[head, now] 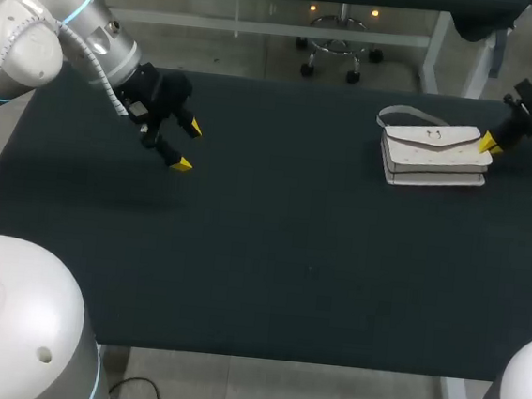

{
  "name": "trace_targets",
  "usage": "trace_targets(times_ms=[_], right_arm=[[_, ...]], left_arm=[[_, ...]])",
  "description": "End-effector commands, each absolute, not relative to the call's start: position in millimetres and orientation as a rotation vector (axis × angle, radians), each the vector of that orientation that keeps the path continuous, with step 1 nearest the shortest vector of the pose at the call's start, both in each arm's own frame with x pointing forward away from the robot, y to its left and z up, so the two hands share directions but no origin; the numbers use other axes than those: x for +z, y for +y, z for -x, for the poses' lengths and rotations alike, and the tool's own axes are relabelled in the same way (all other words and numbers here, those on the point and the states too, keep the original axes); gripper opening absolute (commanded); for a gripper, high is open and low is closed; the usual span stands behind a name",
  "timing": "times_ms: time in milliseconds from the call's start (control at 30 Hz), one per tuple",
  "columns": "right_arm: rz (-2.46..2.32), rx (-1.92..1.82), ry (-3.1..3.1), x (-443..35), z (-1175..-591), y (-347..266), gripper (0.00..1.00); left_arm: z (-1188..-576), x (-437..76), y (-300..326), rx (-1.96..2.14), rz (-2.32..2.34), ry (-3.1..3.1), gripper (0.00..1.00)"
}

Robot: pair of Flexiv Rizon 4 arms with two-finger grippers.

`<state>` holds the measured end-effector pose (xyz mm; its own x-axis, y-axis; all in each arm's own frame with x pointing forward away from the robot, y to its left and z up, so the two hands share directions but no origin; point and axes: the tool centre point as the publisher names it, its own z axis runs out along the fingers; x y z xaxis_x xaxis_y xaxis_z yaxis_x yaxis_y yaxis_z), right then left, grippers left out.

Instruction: Pick up the bag, open it, inspect its contents, close it, and place it on the opposite side

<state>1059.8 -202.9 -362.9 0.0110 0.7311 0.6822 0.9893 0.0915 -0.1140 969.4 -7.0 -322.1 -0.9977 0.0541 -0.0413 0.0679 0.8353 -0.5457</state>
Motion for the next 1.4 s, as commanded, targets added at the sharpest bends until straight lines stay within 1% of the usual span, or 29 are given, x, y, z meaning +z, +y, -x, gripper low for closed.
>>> trace_targets(times_ms=[33,500,733,933,1400], right_arm=[[1.711,-0.564,-1.781,-362,-1054,-199,0.0],[1.711,-0.564,-1.781,-362,-1054,-199,0.0],[1.694,-0.538,-1.811,-374,-1046,-156,0.0],[1.662,-0.549,-1.837,-376,-1032,-127,0.0],[1.562,-0.574,-1.863,-370,-1013,-99,0.0]], left_arm=[[-969,-323,-7,-0.892,-0.099,2.982,1.0],[-969,-323,-7,-0.892,-0.099,2.982,1.0],[-969,-323,-7,-0.892,-0.099,2.982,1.0],[-969,-323,-7,-0.892,-0.099,2.982,1.0],[-969,-323,-7,-0.892,-0.099,2.982,1.0]])
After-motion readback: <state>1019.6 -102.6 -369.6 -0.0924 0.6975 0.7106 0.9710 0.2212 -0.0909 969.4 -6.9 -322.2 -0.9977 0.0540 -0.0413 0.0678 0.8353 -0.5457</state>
